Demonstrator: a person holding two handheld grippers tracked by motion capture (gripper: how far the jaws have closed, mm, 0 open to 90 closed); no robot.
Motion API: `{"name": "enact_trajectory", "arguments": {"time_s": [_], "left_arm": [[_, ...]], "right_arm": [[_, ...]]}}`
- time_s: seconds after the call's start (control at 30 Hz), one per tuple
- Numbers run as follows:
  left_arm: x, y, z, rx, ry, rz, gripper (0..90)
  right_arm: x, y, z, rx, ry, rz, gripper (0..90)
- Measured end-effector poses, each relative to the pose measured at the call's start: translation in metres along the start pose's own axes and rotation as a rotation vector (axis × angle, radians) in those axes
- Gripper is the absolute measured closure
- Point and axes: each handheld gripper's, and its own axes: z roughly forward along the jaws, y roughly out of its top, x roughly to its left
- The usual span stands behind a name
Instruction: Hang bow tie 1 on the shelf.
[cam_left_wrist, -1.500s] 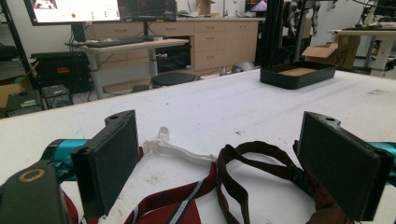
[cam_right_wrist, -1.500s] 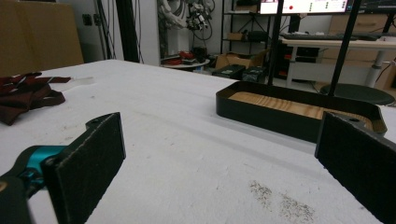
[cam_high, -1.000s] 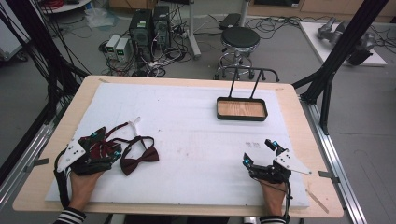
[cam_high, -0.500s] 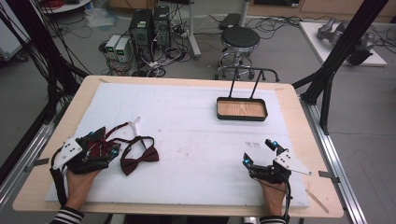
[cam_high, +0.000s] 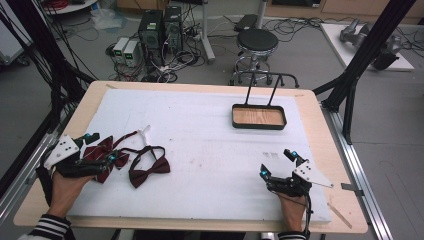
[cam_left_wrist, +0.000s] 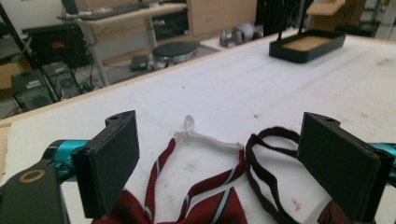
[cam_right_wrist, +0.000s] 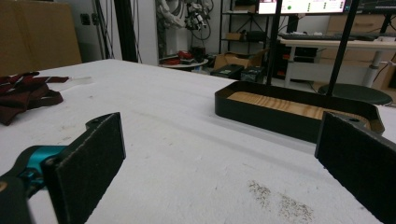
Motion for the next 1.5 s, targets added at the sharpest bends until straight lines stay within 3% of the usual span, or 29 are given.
{"name": "enact_trajectory", "arguments": {"time_s": [0.2,0.43,0.5,0.67,0.93,1.07,1.23,1.5], "left_arm": [[0.017,0.010,-0.001,0.127,-0.031,0.035,14.7],[0.038,0.016,0.001,0.281,-0.028,0.045,16.4],[0.045,0.018,0.003,0.344,-0.023,0.084,17.2],[0.055,0.018,0.009,0.431,-0.030,0.080,17.6],[0.061,0.014,0.022,0.520,-0.081,0.087,19.4],[0.065,0.010,0.027,0.562,-0.110,0.063,19.3],[0.070,0.004,0.036,0.659,-0.125,0.078,20.2],[0.072,-0.002,0.043,0.703,-0.139,0.068,23.1]], "right_arm": [[0.000,0.000,0.000,0.000,-0.001,-0.005,0.8],[0.000,0.000,0.000,0.000,-0.004,-0.006,0.9],[0.000,0.000,0.000,0.000,-0.004,-0.006,0.8],[0.000,0.000,0.000,0.002,-0.004,-0.002,0.8],[0.000,0.000,0.000,0.001,-0.005,-0.005,0.9],[0.000,0.000,0.000,0.001,-0.006,-0.004,0.8],[0.000,0.000,0.000,0.002,-0.006,-0.004,0.9],[0.000,0.000,0.000,0.002,-0.007,-0.005,0.8]]}}
